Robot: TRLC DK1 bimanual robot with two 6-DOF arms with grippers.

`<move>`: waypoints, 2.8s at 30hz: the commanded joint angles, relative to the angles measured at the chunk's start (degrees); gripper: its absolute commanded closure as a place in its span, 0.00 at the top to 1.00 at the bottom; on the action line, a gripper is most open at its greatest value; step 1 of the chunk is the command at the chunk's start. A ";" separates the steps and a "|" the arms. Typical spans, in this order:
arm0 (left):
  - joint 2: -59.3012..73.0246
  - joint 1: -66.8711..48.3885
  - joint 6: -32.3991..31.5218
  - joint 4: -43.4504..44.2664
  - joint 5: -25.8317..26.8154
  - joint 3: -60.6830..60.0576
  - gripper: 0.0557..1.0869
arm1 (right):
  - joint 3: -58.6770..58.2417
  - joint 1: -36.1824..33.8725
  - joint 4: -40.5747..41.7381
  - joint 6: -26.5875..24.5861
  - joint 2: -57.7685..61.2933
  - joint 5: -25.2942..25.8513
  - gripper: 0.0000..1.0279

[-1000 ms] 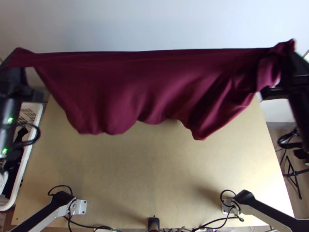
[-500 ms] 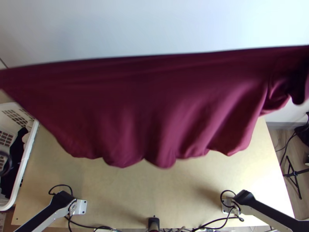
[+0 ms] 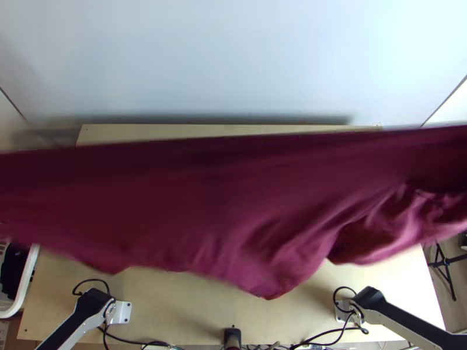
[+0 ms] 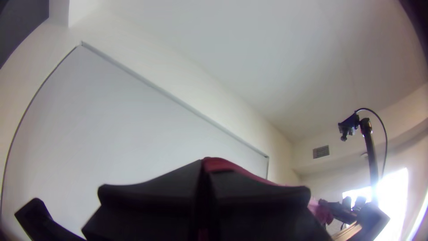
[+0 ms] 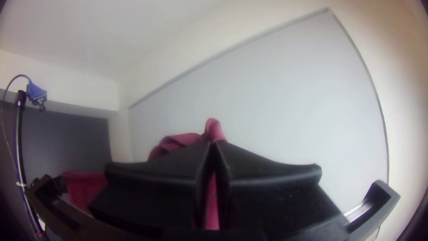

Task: Fold the t-shirt

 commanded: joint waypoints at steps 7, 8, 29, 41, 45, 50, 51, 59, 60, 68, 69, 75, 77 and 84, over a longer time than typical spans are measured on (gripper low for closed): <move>-4.78 3.96 -0.01 2.44 1.82 -18.31 0.03 | -21.76 -1.11 6.45 2.03 -3.67 -0.81 0.03; -5.04 3.96 -0.19 3.06 1.82 -19.89 0.03 | -23.79 -1.38 7.42 1.94 -4.02 -0.81 0.03; 19.31 5.89 7.11 35.67 1.47 -47.49 0.03 | -63.34 -12.19 38.97 -2.28 8.55 -12.42 0.03; 53.85 11.25 11.33 53.51 1.29 -36.50 0.03 | -53.14 -23.35 58.30 -2.98 40.10 -15.67 0.03; 63.69 12.83 12.21 55.00 0.50 -27.98 0.03 | -43.65 -24.58 58.39 -2.45 49.33 -15.23 0.03; 73.97 13.27 13.09 55.71 -4.95 -16.55 0.03 | -31.08 -24.93 58.39 -2.54 58.47 -12.86 0.03; 75.73 13.27 13.26 55.71 -6.09 -14.27 0.03 | -28.27 -24.93 58.30 -2.54 60.23 -11.98 0.03; 86.10 13.45 15.20 55.71 -10.57 -2.75 0.03 | -9.11 -24.58 53.21 -2.63 72.89 -9.08 0.03; 86.81 13.45 15.64 55.71 -11.10 -2.23 0.03 | -8.41 -24.32 53.21 -3.07 73.94 -8.99 0.03; 87.33 13.80 18.80 55.71 -11.36 -4.69 0.03 | -14.47 -22.82 52.15 -2.98 72.36 -8.55 0.03; 86.98 13.80 19.24 55.71 -11.36 -5.57 0.03 | -16.84 -22.56 52.33 -2.98 71.13 -8.55 0.03; 85.14 14.50 21.79 55.71 -6.18 -12.42 0.03 | -31.26 -21.77 54.70 -3.60 62.87 -8.55 0.03; 84.43 14.42 22.14 55.44 -4.95 -14.71 0.03 | -35.91 -21.77 56.28 -4.83 60.58 -8.55 0.03; 81.27 14.33 25.48 54.12 -1.26 -22.09 0.03 | -48.04 -22.03 57.60 -6.76 52.32 -8.64 0.03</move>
